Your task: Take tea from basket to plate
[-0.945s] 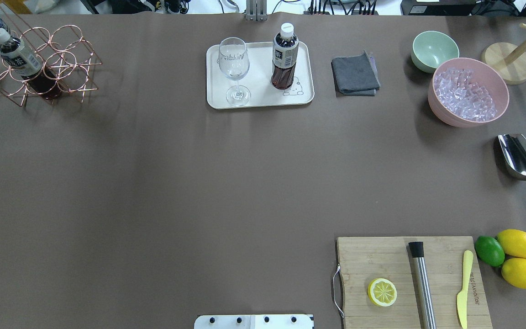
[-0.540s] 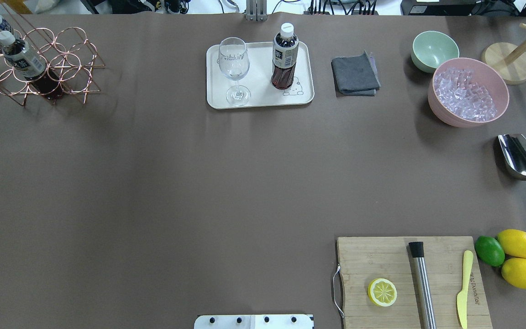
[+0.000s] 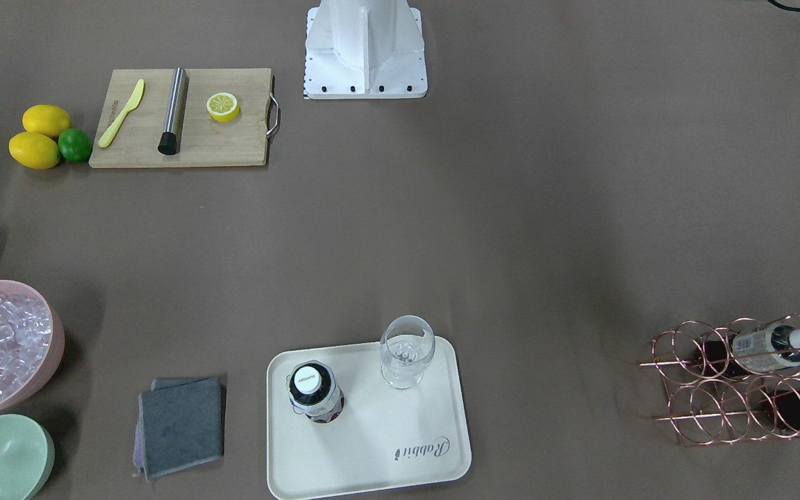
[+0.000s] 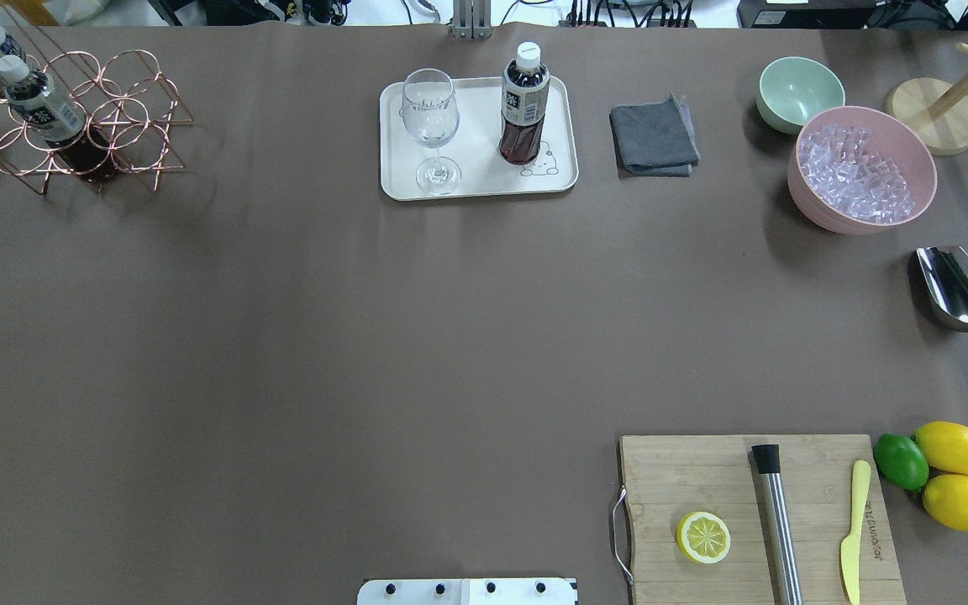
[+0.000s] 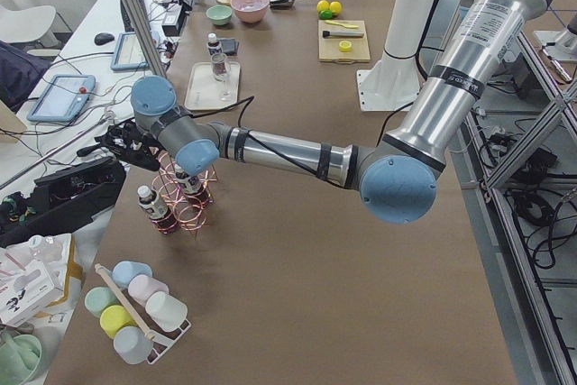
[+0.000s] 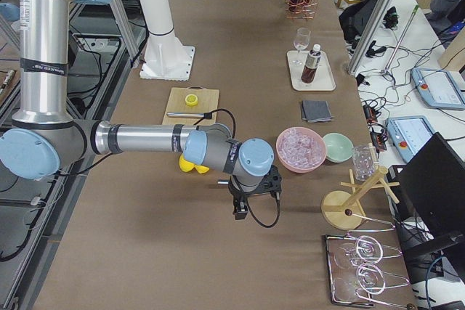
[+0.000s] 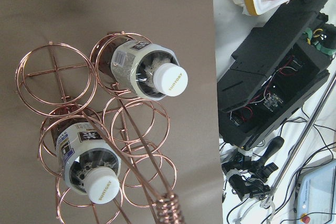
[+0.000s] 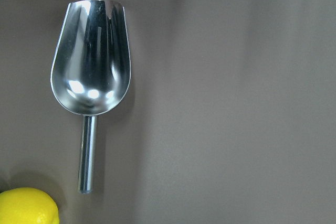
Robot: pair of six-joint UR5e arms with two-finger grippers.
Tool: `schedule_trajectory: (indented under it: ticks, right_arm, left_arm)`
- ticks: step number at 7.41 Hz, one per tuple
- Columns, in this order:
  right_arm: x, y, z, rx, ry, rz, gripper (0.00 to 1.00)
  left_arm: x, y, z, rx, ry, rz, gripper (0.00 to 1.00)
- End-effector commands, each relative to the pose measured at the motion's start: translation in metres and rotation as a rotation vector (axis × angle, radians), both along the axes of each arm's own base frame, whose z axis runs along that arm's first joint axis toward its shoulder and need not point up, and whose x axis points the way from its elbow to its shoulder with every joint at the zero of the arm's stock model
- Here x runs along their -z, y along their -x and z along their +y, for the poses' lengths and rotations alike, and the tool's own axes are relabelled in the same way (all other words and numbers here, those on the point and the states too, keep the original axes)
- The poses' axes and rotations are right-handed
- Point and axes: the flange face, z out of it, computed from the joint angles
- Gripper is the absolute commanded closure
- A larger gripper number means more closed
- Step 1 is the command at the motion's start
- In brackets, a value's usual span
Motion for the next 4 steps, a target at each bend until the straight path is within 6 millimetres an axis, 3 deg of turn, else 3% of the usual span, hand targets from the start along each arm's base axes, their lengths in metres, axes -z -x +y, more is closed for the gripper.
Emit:
schedule_trajectory:
  ticks: [1,2,4]
  right_arm:
    - [0.005,0.0,-0.003,0.001,-0.015,-0.001,0.0]
    - [0.007,0.001,-0.004,0.0,-0.016,-0.004,0.01]
    - [0.005,0.001,-0.004,-0.001,-0.012,-0.008,0.0]
  left_arm:
    - [0.017,0.039,0.01,-0.014,-0.08,0.016,0.02]
    - [0.03,0.065,0.028,0.001,-0.11,0.039,0.02]
    - [0.073,0.07,0.111,-0.021,-0.162,0.07,0.02]
